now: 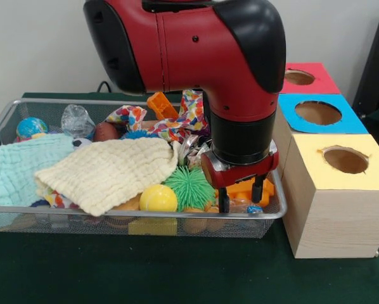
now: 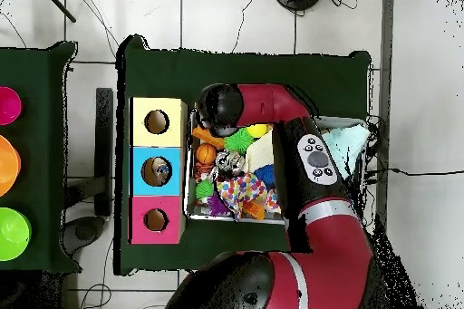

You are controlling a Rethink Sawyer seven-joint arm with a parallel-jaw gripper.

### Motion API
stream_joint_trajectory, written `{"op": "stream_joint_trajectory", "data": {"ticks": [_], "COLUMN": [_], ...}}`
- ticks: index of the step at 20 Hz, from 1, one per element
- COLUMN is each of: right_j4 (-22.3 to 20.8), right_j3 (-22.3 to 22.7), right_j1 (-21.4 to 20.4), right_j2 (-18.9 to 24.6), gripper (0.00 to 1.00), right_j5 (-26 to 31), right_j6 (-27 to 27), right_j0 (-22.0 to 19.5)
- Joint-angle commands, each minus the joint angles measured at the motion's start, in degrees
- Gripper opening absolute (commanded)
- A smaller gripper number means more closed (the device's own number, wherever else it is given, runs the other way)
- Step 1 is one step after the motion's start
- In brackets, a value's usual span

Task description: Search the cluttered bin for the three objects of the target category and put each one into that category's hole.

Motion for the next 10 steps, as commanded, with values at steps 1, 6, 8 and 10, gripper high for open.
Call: {"op": "stream_joint_trajectory", "data": {"ticks": [1, 6, 8, 10], "right_j4": [-4.92, -6.33, -6.5, -6.76], "right_j3": [0.45, -0.76, -0.77, -0.82], "right_j1": [5.01, 7.26, 7.18, 7.21], "right_j2": [4.39, 4.95, 4.77, 4.38], "gripper": [1.0, 1.0, 1.0, 1.0], "right_j5": [0.8, -0.09, 0.16, 0.05], "right_j6": [-15.88, -15.25, -14.39, -13.66], "right_j0": [-1.74, -1.86, -1.7, -1.7]}}
